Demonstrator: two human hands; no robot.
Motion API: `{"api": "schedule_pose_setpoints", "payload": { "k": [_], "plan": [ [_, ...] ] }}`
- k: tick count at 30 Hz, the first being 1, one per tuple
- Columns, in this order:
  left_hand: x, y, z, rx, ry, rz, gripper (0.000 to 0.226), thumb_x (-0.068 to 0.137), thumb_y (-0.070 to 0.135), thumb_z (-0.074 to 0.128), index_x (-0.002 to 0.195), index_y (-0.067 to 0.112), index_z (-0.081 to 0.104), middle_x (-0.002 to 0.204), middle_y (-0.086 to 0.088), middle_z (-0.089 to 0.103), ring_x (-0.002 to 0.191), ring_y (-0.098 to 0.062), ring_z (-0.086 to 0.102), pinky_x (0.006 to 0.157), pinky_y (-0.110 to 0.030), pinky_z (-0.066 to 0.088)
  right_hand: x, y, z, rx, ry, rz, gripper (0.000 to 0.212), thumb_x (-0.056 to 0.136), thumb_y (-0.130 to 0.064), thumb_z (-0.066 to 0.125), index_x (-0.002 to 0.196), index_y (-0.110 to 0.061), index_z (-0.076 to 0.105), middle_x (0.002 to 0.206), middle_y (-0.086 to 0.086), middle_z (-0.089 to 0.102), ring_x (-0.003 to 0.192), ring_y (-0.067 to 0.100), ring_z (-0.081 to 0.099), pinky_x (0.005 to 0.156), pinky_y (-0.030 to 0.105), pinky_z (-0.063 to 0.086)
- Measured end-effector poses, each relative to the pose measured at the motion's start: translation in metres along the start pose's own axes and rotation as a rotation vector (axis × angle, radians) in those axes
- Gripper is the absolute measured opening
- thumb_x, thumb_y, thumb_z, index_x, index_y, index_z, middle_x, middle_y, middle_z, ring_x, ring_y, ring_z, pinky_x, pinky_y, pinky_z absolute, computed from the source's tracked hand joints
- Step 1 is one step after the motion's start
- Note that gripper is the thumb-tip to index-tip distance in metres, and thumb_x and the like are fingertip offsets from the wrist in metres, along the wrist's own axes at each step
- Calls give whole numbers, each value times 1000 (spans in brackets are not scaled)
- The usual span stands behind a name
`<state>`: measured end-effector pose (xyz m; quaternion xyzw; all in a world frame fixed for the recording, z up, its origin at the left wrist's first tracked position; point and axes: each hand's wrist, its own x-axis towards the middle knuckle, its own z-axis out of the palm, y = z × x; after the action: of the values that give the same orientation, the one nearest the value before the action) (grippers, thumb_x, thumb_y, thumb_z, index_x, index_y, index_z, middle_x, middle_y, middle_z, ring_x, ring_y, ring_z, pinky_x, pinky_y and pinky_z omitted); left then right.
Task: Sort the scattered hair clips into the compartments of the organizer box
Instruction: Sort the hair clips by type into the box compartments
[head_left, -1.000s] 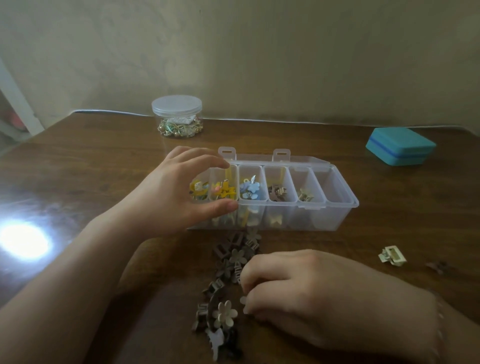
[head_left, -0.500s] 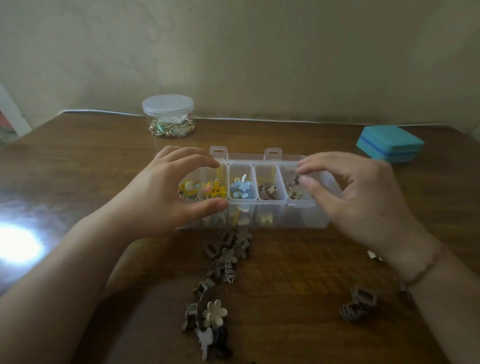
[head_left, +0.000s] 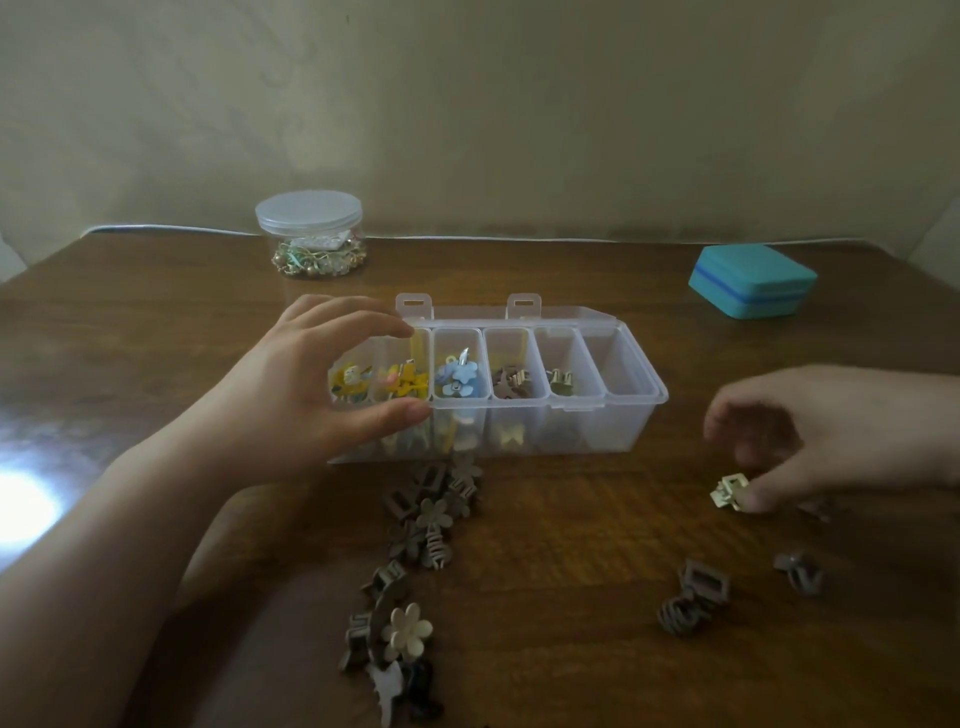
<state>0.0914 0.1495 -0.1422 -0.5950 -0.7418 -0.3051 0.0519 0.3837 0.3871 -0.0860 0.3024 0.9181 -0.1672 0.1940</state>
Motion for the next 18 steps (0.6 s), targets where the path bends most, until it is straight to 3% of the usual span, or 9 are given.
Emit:
{"api": "schedule_pose_setpoints", "payload": {
  "k": [4,6,8,10,12,14,16,18],
  "plan": [
    [0,0,0,-5,-3,-3,73,70,80,56,127,35,60,131,17,55,130,-8,40,101,-35,39,9,-8,5,-25,2,-18,20,74,-43,77,87,-48,64,86,-19,66,81,-11,58,64,18,48],
    [0,0,0,-9,-2,-4,73,70,79,57,126,33,61,131,16,55,130,-9,40,102,-38,41,11,-7,3,-59,141,-40,12,76,-45,75,81,-46,64,82,-18,66,79,-10,58,61,17,44],
    [-1,0,-1,-12,1,-4,72,70,77,58,126,32,61,132,15,56,131,-10,40,104,-42,42,12,-8,0,-21,548,-88,11,76,-46,75,79,-45,64,75,-17,65,72,-3,59,59,16,42],
    [-1,1,-1,-13,-2,-5,71,70,76,58,126,33,61,133,15,55,132,-10,39,104,-43,42,14,-19,4,201,1022,-229,11,78,-43,73,79,-34,67,76,-17,66,67,-3,60,57,8,42],
    [-1,1,-1,-14,-2,-3,71,70,76,58,126,33,61,132,15,55,132,-11,39,105,-42,41,19,-42,10,481,1226,-405,9,82,-34,74,82,-26,69,84,-21,69,67,-4,62,59,3,41],
    [-1,1,0,-14,-1,2,70,70,76,58,126,33,62,131,15,56,131,-11,40,104,-40,40,27,-62,17,599,1181,-489,6,84,-27,74,87,-25,69,83,-18,72,74,-3,65,63,4,44],
    [0,2,0,-14,1,5,71,70,77,58,126,33,62,131,15,56,131,-10,40,103,-37,39,36,-69,24,516,1031,-453,9,83,-32,72,91,-29,69,88,-20,69,86,-8,62,69,2,43],
    [0,2,-1,-9,-3,6,72,70,78,57,126,33,61,131,16,55,130,-10,40,102,-36,38,39,-62,24,421,991,-383,13,82,-38,71,94,-35,68,93,-25,64,89,-18,55,69,-5,37]
  ]
}}
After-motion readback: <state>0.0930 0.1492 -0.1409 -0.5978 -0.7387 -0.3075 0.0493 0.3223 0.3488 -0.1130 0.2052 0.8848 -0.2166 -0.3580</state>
